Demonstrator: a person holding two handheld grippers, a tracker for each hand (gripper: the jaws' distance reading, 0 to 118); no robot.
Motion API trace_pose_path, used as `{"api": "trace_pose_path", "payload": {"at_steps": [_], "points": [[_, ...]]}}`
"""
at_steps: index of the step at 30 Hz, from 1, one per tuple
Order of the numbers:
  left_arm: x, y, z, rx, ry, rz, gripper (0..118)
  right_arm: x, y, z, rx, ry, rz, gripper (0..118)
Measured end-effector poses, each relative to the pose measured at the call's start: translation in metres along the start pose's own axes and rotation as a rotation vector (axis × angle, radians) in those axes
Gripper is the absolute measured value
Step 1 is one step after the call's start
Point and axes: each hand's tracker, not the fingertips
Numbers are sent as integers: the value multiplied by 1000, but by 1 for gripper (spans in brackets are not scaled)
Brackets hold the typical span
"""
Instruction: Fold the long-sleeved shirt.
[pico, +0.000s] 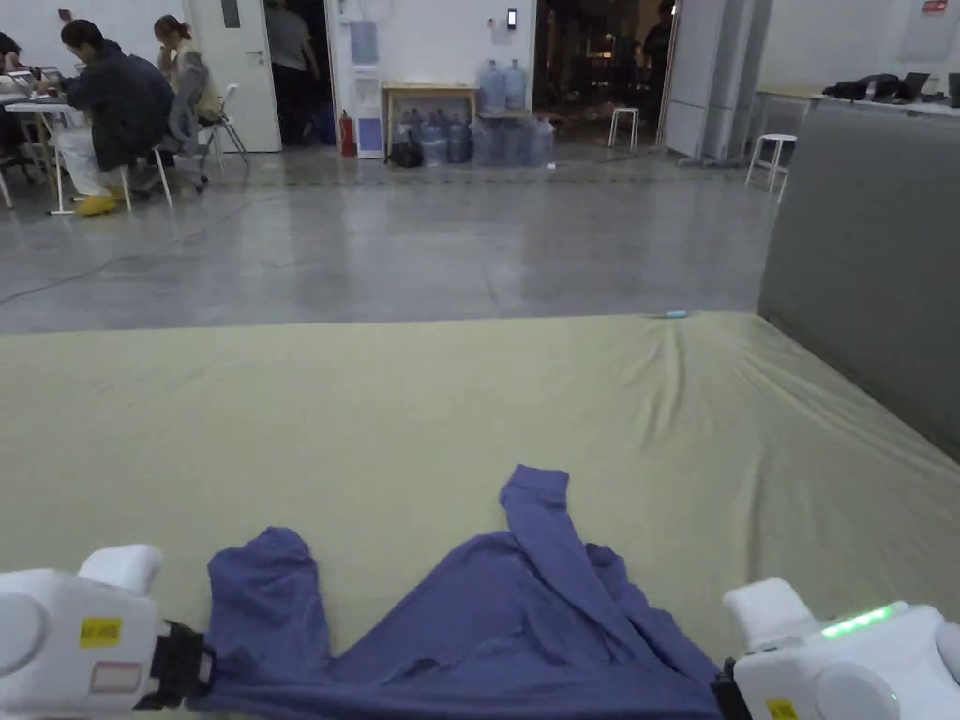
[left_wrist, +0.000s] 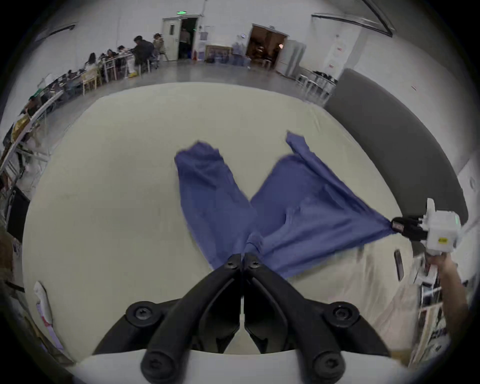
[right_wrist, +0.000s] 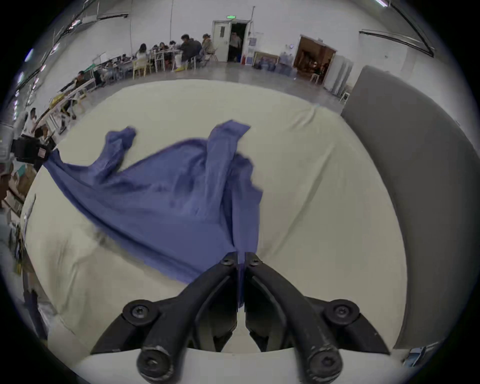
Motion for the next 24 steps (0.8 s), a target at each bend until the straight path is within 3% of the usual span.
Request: {"api": "trace_pose_path", "payload": {"at_steps": [3, 13, 24], "points": [[-1, -50, 15, -32, 7, -37, 0, -10, -46, 21, -4, 16, -22, 0], [-15, -200, 20, -159, 1, -38, 0, -57, -168, 54, -55, 6, 32, 0], [-20, -260, 7, -169, -5, 95, 0, -65, -211, 40, -119, 26, -66, 0]]}}
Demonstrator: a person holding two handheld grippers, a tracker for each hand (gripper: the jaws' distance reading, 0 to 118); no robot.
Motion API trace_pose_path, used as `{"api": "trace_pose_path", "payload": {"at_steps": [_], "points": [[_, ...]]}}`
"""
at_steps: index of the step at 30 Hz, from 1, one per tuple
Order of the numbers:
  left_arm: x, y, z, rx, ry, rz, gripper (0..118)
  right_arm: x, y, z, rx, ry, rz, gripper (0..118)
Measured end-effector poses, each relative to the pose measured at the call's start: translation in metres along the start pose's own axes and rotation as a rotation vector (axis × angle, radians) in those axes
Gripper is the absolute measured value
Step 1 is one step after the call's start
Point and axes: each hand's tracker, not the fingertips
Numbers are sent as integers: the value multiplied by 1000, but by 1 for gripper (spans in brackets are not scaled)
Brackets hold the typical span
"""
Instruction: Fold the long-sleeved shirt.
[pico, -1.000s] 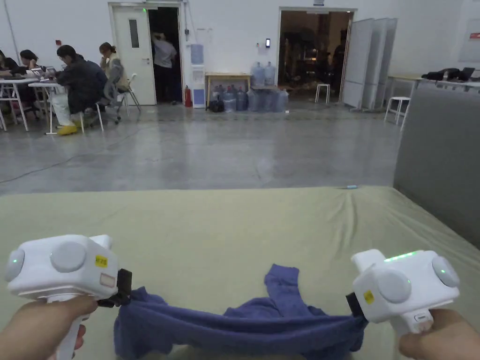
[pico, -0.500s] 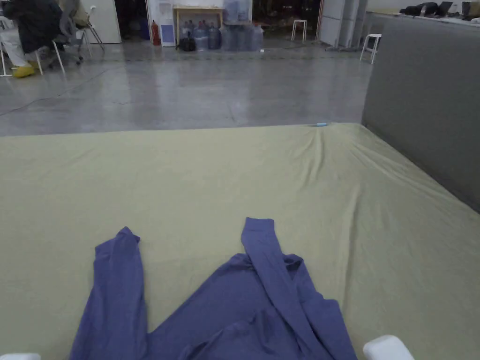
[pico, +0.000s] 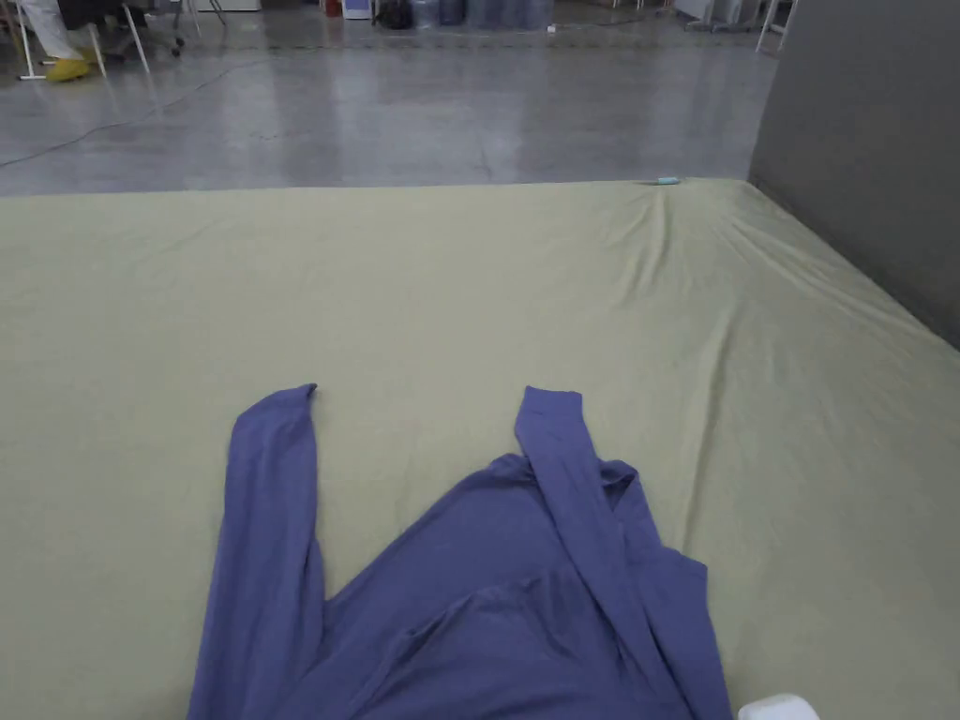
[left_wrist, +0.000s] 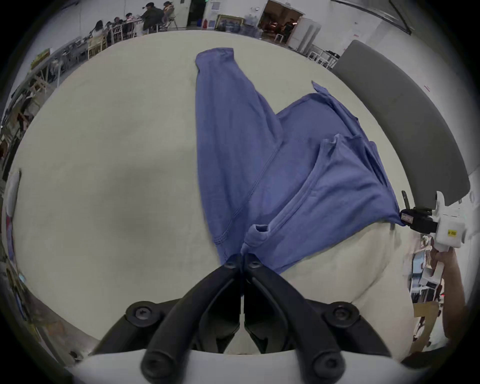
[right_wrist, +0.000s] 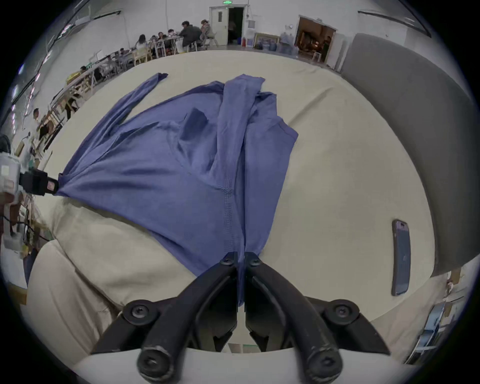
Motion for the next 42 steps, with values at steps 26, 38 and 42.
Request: {"api": "trace_pose_path", "payload": {"at_steps": [26, 38, 42], "points": [[-3, -15, 73, 166, 36, 97, 102, 29, 3, 64, 35, 116, -283, 90], [24, 20, 43, 12, -78, 44, 0, -7, -29, 51, -77, 140, -231, 0], [17, 121, 29, 135, 21, -38, 85, -12, -22, 50, -73, 146, -206, 0]]}}
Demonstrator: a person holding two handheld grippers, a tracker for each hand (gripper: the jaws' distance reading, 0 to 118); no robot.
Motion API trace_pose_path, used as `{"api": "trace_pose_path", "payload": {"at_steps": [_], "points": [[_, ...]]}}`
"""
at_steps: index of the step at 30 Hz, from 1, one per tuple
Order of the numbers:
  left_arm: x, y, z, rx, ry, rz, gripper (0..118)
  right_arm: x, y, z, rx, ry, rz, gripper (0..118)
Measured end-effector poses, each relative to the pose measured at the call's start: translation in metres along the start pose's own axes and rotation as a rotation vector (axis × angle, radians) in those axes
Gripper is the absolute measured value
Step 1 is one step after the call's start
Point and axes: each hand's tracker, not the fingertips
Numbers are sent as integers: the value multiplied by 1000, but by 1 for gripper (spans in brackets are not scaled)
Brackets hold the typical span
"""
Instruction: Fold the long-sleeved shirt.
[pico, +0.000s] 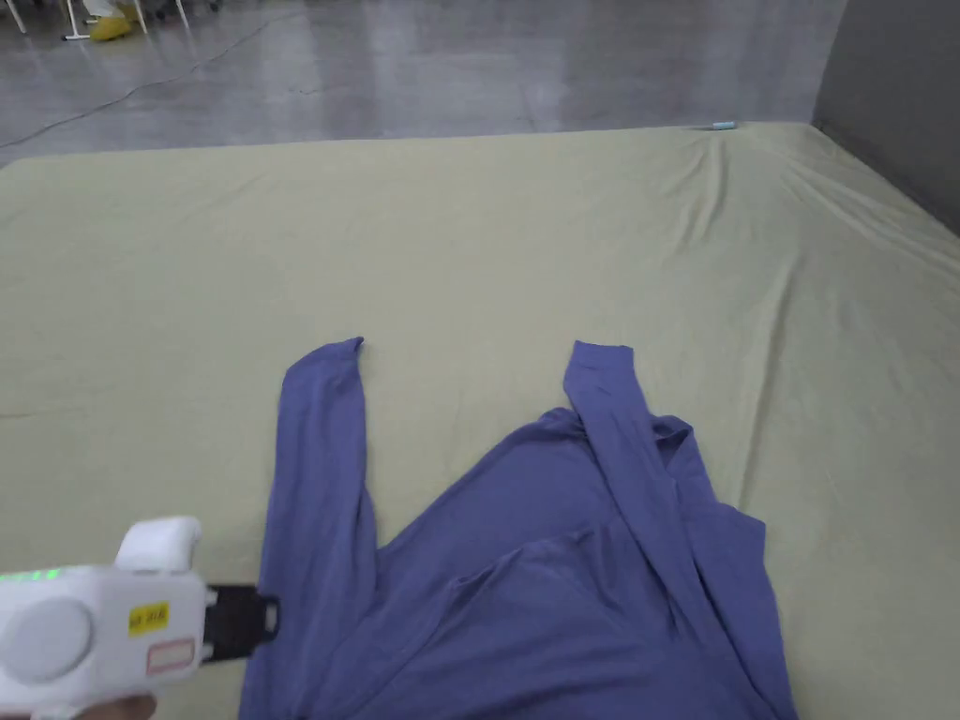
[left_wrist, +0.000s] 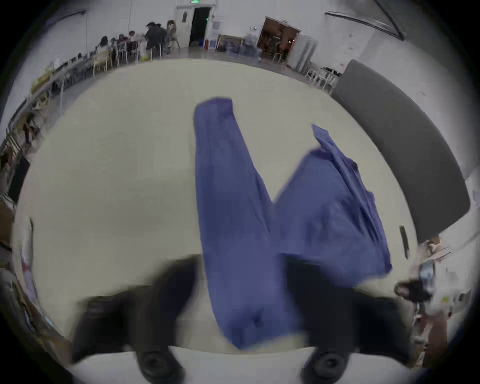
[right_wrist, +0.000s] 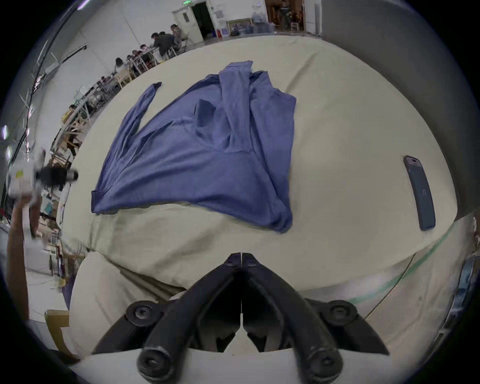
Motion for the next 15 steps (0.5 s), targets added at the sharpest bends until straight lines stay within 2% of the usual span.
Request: {"api": "trace_pose_path", "payload": {"at_steps": [1, 2, 3, 4, 9, 11, 13, 14, 15], "points": [[-2, 24, -16, -6, 39, -3, 117, -3, -2, -2, 1, 3, 1, 0], [-6, 45, -34, -48, 64, -8, 114, -3, 0, -3, 0, 7, -2, 0], [-11, 68, -43, 67, 27, 0, 114, -2, 1, -4, -2, 9, -8, 0], [-15, 85, -60, -46, 87, 28, 114, -2, 0, -5, -5, 8, -18, 0], [-23, 110, -131, -150, 195, 114, 112, 4, -3, -10, -25, -2, -42, 0], [-39, 106, -165, -195, 206, 157, 97, 10, -3, -10, -35, -12, -48, 0], [-31, 91, -170, -235, 201, 140, 90, 15, -3, -13, -43, -28, -57, 0], [-22, 86, -163, -227, 284, 55, 78, 17, -1, -13, -47, -33, -60, 0], [-13, 82, -156, -187, 259, -34, 54, 19, 1, -14, -49, -38, -64, 0]]}}
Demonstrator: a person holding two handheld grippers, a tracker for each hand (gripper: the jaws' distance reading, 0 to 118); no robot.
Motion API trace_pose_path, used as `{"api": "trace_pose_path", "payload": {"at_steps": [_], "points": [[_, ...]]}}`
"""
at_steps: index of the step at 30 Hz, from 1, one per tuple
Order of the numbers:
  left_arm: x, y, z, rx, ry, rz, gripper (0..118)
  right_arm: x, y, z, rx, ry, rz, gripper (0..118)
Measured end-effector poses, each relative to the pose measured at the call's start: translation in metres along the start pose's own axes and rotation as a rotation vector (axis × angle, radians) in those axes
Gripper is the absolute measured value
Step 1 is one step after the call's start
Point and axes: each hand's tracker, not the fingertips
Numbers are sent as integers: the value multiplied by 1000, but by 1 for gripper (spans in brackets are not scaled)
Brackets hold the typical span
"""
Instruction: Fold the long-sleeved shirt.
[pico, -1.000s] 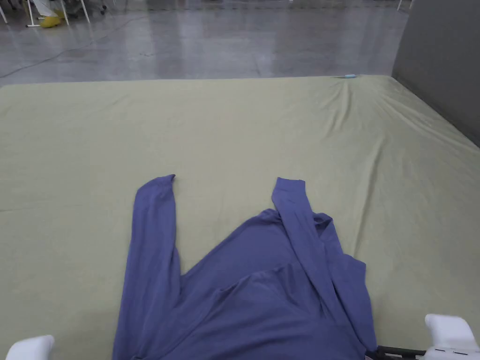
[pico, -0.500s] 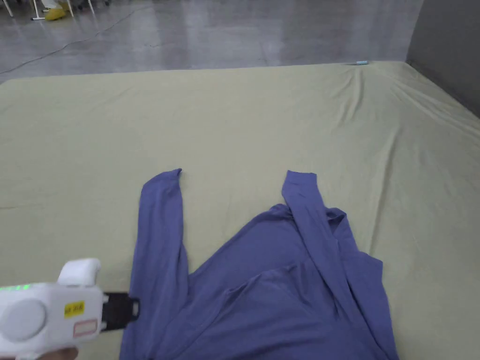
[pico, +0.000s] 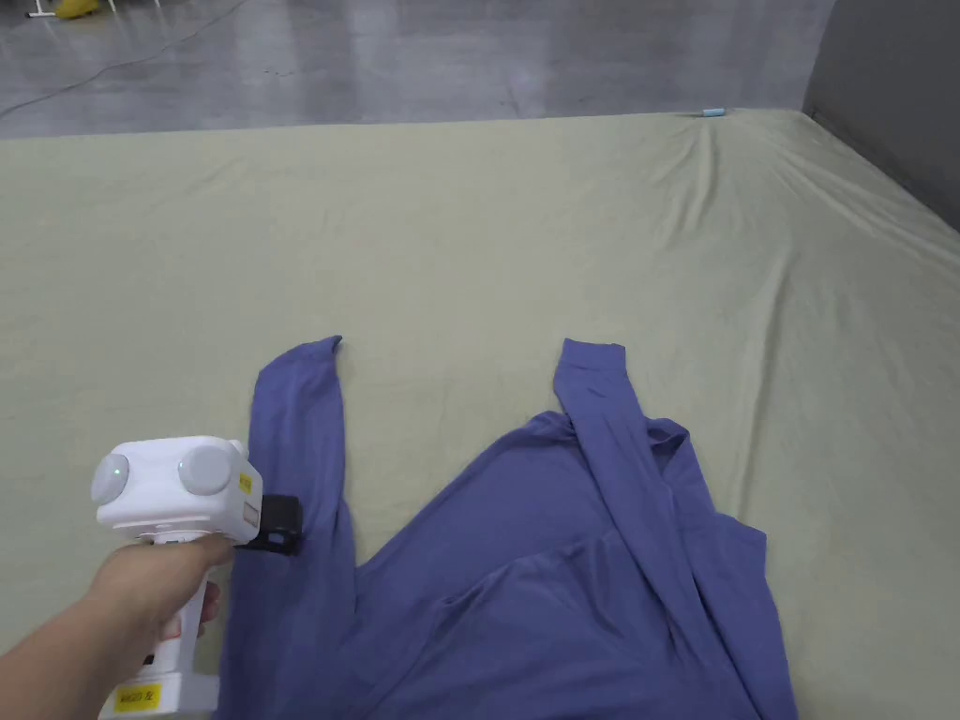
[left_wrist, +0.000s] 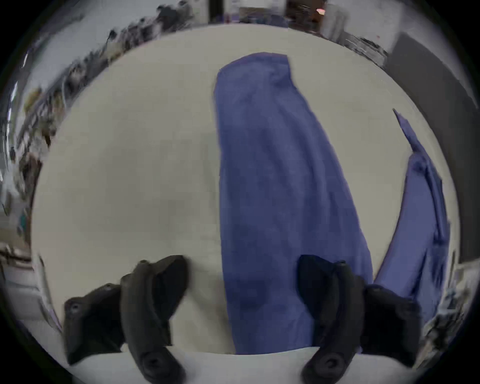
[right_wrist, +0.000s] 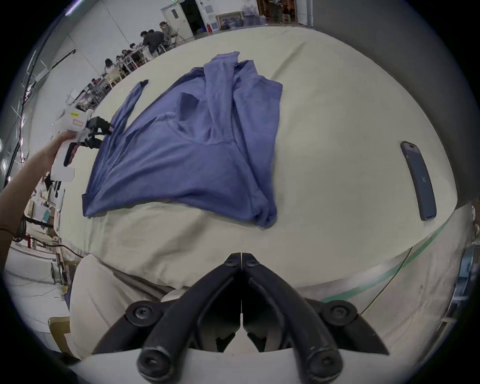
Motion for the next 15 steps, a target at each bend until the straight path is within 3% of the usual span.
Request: {"api": "trace_pose_path", "payload": {"at_steps": [1, 6, 7, 8, 9, 10, 11, 15], "points": [[4, -2, 7, 8, 26, -36, 0, 1, 3, -1, 0, -7, -3, 0], [35, -21, 75, 67, -82, -54, 0, 4, 32, -7, 17, -51, -1, 0], [14, 0, 62, 75, -133, -22, 0, 4, 41, -8, 34, -46, -2, 0], [8, 3, 71, 90, -164, 18, 0, 4, 49, -8, 59, -23, -15, 8], [2, 6, 79, 102, -191, 46, 0, 6, 57, -9, 78, 7, -46, 42], [-5, 11, 87, 117, -217, 73, 0, 9, 66, -13, 82, 27, -77, 98], [-4, -1, 100, 133, -233, 93, 0, 9, 75, -19, 60, 34, -93, 118], [-23, -4, 129, 164, -235, 119, 0, 1, 87, -38, 37, 5, -40, 118]]}}
